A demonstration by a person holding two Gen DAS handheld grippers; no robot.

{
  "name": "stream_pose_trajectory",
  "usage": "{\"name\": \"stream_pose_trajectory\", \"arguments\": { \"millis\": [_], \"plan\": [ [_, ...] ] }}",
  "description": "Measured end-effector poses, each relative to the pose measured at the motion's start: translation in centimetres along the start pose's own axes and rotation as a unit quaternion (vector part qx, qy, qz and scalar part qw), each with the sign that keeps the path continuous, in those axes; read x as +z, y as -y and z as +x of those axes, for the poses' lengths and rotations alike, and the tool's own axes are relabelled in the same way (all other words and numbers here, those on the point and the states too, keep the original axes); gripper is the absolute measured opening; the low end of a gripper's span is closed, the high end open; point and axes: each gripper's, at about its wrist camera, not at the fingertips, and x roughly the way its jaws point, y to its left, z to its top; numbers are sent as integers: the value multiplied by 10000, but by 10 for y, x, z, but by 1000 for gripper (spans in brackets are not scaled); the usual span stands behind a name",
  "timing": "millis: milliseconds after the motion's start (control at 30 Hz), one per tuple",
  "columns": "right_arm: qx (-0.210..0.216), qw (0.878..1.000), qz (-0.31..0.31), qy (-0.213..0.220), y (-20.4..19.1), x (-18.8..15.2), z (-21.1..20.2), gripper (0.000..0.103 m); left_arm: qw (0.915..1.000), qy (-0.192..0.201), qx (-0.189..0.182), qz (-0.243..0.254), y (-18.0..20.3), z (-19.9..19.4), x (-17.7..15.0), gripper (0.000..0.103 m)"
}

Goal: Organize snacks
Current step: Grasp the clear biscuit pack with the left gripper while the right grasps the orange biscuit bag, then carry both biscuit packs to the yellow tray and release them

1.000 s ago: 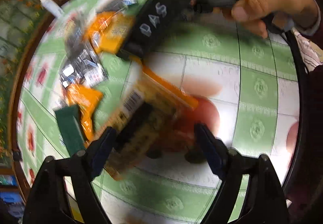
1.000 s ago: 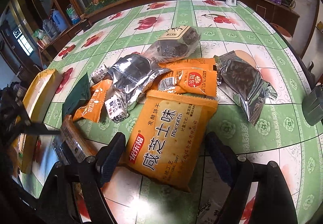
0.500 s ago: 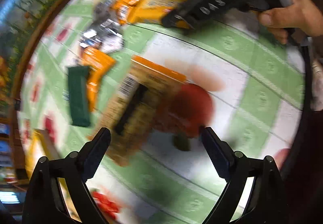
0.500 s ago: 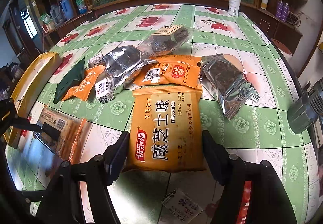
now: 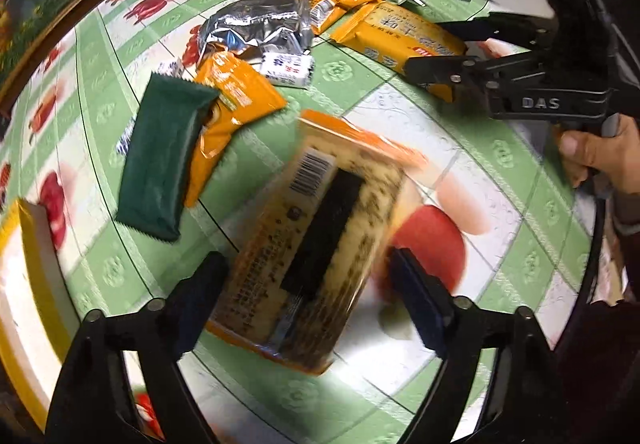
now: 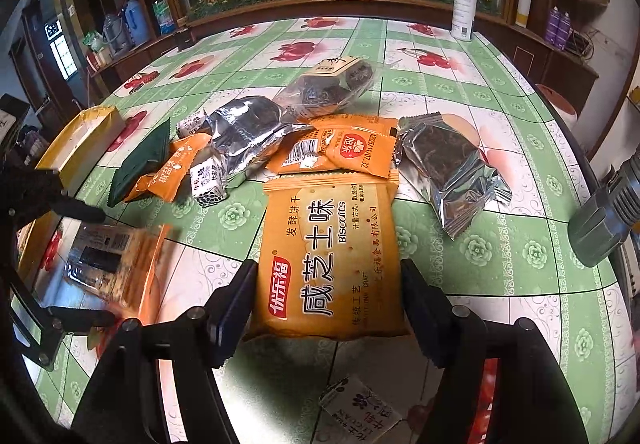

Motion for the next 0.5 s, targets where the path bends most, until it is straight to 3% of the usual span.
{"name": "stream_pose_trajectory", "arguments": {
  "millis": [33, 67, 100, 300, 500],
  "plan": [
    [13, 10000, 12, 28, 0, -1, -1, 71, 10000, 79, 28, -13, 5, -4, -6, 70],
    [30, 10000, 27, 45, 0, -2, -2, 71, 9998, 147, 32, -88, 10, -8, -11, 56],
    [64, 9999, 49, 71, 0, -3, -3, 71, 9997, 190, 39, -137, 17, -12, -15, 52],
    [368, 9990, 187, 183, 2, -11, -13, 71, 9947, 591, 621, -573, 42, -27, -34, 52],
    [880, 9932, 287, 706, -5, -13, -55, 71, 9793, 1302, 635, -1411, 33, -55, -49, 52]
  ]
}}
